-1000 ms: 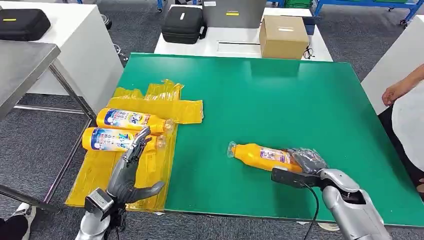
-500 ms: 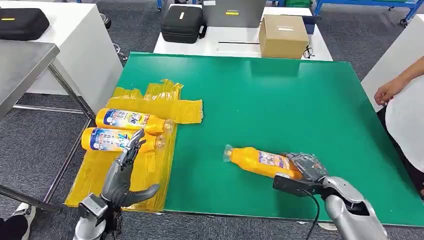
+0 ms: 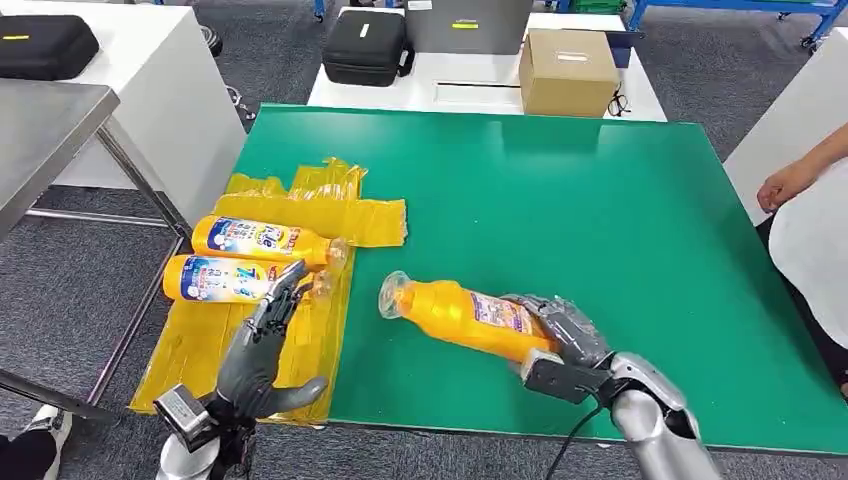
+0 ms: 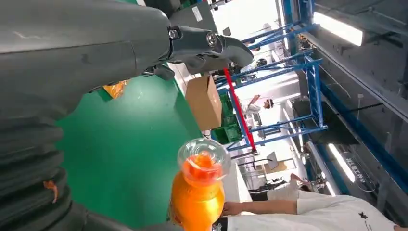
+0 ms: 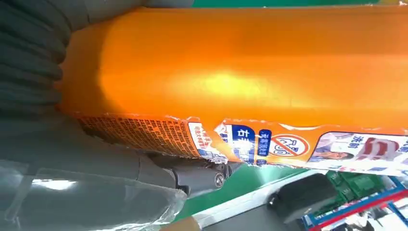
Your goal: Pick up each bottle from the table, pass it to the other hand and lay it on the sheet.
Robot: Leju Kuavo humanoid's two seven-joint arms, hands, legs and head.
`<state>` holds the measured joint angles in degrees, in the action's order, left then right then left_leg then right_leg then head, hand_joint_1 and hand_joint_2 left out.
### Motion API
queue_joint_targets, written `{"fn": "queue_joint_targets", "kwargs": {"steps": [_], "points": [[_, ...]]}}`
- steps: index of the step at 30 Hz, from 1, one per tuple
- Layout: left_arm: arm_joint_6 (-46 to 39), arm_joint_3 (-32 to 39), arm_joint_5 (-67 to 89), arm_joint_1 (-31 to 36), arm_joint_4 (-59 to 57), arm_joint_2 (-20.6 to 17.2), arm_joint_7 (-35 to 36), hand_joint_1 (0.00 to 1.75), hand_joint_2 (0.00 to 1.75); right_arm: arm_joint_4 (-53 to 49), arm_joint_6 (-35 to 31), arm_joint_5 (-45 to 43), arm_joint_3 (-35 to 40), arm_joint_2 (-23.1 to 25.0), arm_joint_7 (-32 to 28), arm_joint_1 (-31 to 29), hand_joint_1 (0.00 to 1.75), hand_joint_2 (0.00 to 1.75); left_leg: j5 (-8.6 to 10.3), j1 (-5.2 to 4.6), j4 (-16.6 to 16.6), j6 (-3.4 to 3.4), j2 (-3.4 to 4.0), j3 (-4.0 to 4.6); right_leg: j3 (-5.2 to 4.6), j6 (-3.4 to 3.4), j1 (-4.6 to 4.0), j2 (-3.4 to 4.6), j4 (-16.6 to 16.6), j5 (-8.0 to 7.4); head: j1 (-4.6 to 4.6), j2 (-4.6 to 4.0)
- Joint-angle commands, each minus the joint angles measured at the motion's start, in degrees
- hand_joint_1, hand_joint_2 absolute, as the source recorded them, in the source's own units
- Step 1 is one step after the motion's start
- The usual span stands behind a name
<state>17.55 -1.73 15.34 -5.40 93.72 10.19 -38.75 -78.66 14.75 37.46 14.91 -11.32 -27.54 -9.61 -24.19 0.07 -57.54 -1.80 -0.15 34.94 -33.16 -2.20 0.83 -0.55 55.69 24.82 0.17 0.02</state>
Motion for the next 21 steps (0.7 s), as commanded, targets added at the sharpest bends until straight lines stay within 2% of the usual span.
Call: {"fn": "queue_joint_targets", "kwargs": {"steps": [1, 3, 8, 14, 21], "points": [[1.76, -1.12, -1.58, 2.22, -5.29, -0.25, -1.24, 0.00, 1.75, -0.43, 1.28, -0.52, 0.30, 2.33, -0.77, -0.59, 1.69, 1.75, -0.08, 0.04, 0.02, 0.12, 0.02, -0.22, 0.21, 0.12, -0.04, 0.05, -0.01, 0.07, -0.02, 0.00], [2.49, -2.23, -1.97, 3.08, -7.21, 0.20, -1.25, 0.00, 1.75, -1.37, 1.78, -0.66, 1.82, 3.95, -1.23, -0.23, 1.75, 1.75, -0.02, 0.01, 0.04, 0.07, 0.00, -0.11, 0.10, 0.07, -0.01, 0.02, -0.03, 0.02, -0.02, 0.00], [1.78, -3.08, -3.65, 5.52, -10.44, 0.76, -1.25, 0.00, 1.75, -1.92, 3.35, -1.71, 5.44, 6.10, -1.83, -0.53, 1.73, 1.75, -0.03, 0.03, 0.04, 0.08, 0.06, -0.13, 0.09, 0.08, -0.04, 0.09, -0.03, 0.01, -0.02, 0.00], [1.79, -3.09, -4.12, 5.75, -10.72, 0.69, -1.25, 0.00, 1.75, -2.43, 3.46, -1.90, 5.87, 6.08, -1.85, 0.15, 1.73, 1.75, -0.02, 0.01, 0.05, 0.05, 0.01, -0.12, 0.09, 0.05, -0.03, 0.03, -0.03, 0.02, -0.02, 0.00], [0.48, -4.25, -7.80, 7.45, -11.02, -0.04, -1.25, 0.00, 1.75, -3.17, 7.77, -5.86, 8.85, 6.36, -3.73, -0.53, 1.75, 1.75, -0.07, 0.04, 0.01, 0.10, 0.04, -0.17, 0.16, 0.11, -0.04, 0.08, -0.01, 0.06, 0.00, 0.00]]}}
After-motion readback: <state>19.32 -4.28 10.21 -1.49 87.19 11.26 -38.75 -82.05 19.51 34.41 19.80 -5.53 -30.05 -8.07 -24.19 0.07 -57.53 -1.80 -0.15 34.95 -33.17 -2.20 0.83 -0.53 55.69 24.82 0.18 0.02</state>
